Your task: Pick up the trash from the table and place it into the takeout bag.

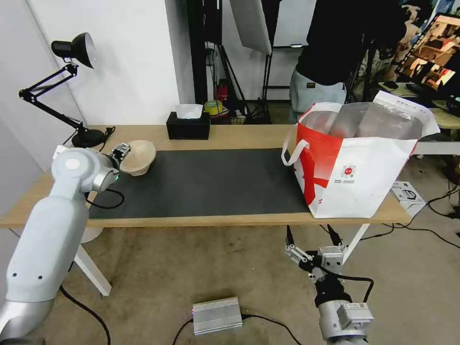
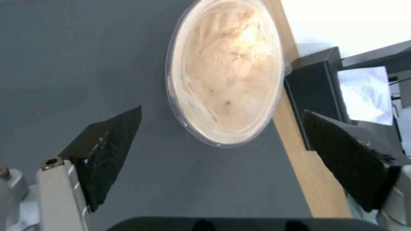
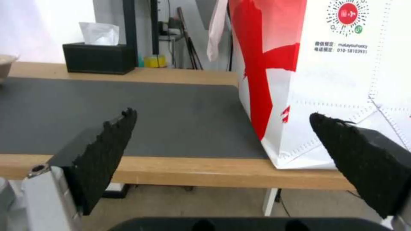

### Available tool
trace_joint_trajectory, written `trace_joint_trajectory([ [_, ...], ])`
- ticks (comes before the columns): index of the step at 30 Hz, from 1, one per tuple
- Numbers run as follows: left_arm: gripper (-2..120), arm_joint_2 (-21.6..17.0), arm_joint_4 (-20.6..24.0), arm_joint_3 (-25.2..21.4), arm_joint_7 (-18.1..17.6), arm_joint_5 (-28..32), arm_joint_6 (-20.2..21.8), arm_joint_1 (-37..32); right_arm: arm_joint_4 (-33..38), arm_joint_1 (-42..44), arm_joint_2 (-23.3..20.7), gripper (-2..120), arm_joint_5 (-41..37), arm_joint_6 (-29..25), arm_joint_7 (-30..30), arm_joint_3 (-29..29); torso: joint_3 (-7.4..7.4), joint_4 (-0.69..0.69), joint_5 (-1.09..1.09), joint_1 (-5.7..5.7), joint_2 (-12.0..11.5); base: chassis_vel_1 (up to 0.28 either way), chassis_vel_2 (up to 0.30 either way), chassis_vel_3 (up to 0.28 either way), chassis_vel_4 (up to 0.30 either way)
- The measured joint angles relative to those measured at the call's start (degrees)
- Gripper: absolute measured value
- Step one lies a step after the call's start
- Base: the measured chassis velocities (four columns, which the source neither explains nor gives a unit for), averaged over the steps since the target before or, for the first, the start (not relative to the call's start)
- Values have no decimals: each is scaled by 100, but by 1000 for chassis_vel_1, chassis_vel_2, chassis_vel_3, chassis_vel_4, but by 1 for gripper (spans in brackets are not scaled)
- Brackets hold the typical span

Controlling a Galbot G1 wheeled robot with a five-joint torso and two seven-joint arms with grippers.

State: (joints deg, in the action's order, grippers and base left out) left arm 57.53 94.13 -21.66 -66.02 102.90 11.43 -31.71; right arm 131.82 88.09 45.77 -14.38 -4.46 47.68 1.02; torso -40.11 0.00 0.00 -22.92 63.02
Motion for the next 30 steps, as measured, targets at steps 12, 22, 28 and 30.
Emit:
trace_joint_trajectory([
  [12, 100, 221, -619, 239, 120, -230, 30, 341, 0, 0, 0, 100, 0, 0, 0, 0, 0, 0, 0, 0, 0, 0, 0, 0, 0],
  [22, 100, 311, -1017, 259, 243, -265, 52, 532, 0, 0, 0, 100, 0, 0, 0, 0, 0, 0, 0, 0, 0, 0, 0, 0, 0],
  [28, 100, 429, -1327, 254, 395, -357, 75, 619, 0, 0, 0, 100, 0, 0, 0, 0, 0, 0, 0, 0, 0, 0, 0, 0, 0],
  [30, 100, 449, -1362, 249, 423, -368, 75, 618, 0, 0, 0, 100, 0, 0, 0, 0, 0, 0, 0, 0, 0, 0, 0, 0, 0],
])
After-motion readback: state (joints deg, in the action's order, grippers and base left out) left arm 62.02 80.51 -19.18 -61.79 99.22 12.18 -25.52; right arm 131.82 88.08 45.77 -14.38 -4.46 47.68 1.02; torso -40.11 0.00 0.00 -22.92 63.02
